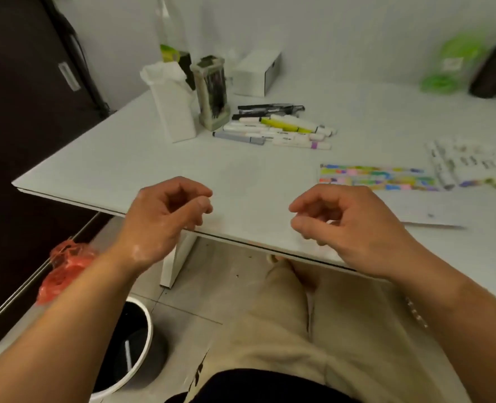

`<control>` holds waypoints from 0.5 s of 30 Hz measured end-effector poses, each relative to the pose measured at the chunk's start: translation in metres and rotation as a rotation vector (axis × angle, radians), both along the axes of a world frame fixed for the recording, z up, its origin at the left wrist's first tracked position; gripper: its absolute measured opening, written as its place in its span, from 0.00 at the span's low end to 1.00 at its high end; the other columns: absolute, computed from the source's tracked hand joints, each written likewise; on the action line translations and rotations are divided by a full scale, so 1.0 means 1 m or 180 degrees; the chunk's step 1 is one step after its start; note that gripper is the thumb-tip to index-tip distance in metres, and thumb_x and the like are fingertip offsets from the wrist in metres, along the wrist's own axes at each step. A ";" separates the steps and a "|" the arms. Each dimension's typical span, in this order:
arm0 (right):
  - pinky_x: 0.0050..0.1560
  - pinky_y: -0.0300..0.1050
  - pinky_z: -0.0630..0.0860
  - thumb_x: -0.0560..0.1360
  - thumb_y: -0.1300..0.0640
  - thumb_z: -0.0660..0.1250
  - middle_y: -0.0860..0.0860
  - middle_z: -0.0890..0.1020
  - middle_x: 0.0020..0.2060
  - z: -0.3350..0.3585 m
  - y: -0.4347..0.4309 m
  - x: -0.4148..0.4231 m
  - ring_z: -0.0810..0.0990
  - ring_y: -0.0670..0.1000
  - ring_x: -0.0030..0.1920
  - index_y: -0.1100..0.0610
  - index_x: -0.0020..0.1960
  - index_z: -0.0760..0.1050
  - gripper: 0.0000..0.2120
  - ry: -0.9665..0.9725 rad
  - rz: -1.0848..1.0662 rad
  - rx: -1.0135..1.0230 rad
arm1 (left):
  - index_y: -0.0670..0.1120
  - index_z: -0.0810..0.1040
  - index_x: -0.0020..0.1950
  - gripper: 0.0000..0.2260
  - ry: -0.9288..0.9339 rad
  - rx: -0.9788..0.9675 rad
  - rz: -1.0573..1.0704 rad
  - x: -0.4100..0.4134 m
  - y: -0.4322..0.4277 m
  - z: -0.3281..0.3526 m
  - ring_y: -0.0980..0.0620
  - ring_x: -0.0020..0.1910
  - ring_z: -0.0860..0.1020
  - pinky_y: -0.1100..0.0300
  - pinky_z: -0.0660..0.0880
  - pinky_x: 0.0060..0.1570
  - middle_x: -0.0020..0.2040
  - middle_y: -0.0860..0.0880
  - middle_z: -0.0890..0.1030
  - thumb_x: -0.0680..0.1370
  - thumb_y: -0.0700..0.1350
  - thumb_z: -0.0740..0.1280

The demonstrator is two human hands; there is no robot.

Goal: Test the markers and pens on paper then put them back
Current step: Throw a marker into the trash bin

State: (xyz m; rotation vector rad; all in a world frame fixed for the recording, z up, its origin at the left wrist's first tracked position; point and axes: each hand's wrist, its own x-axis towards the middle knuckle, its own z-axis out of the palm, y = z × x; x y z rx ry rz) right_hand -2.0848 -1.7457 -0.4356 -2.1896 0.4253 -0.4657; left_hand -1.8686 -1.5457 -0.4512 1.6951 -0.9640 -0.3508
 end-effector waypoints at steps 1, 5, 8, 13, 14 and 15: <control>0.43 0.44 0.80 0.73 0.47 0.75 0.41 0.86 0.40 0.003 -0.015 -0.008 0.84 0.45 0.42 0.41 0.48 0.83 0.05 -0.0019 -0.0155 0.0000 | 0.53 0.83 0.51 0.05 -0.0138 0.0107 -0.0086 -0.001 -0.020 0.005 0.52 0.38 0.82 0.63 0.79 0.39 0.42 0.50 0.85 0.77 0.49 0.71; 0.44 0.51 0.83 0.73 0.48 0.75 0.42 0.86 0.39 0.010 -0.071 -0.033 0.85 0.45 0.41 0.42 0.47 0.83 0.04 0.0001 -0.0645 -0.0045 | 0.55 0.82 0.54 0.05 -0.1323 0.0737 0.0136 0.007 -0.096 0.006 0.60 0.43 0.80 0.70 0.74 0.44 0.47 0.60 0.82 0.79 0.49 0.69; 0.45 0.54 0.83 0.73 0.48 0.76 0.42 0.86 0.39 0.010 -0.102 -0.043 0.85 0.46 0.40 0.43 0.46 0.83 0.04 0.0028 -0.0880 -0.0059 | 0.51 0.80 0.62 0.12 -0.2276 0.1002 0.0401 0.033 -0.145 -0.001 0.52 0.53 0.78 0.59 0.76 0.56 0.58 0.51 0.81 0.79 0.42 0.68; 0.41 0.39 0.79 0.72 0.50 0.77 0.40 0.85 0.38 0.000 -0.121 -0.048 0.84 0.42 0.39 0.42 0.44 0.83 0.04 0.0146 -0.0935 -0.0093 | 0.46 0.79 0.66 0.17 -0.2782 0.1538 0.0790 0.086 -0.186 -0.013 0.42 0.63 0.75 0.48 0.73 0.65 0.64 0.44 0.80 0.78 0.39 0.67; 0.40 0.35 0.77 0.72 0.51 0.77 0.40 0.85 0.37 -0.002 -0.123 -0.048 0.83 0.42 0.39 0.42 0.44 0.83 0.05 0.0132 -0.0927 -0.0069 | 0.45 0.79 0.66 0.17 -0.2861 0.1601 0.0825 0.093 -0.191 -0.015 0.41 0.62 0.75 0.46 0.73 0.64 0.63 0.43 0.81 0.77 0.39 0.66; 0.40 0.33 0.76 0.72 0.52 0.77 0.40 0.85 0.37 -0.005 -0.124 -0.047 0.83 0.42 0.38 0.43 0.43 0.84 0.05 0.0102 -0.0929 -0.0033 | 0.45 0.79 0.66 0.17 -0.2929 0.1644 0.0848 0.098 -0.193 -0.018 0.41 0.61 0.76 0.46 0.74 0.63 0.61 0.43 0.81 0.77 0.38 0.65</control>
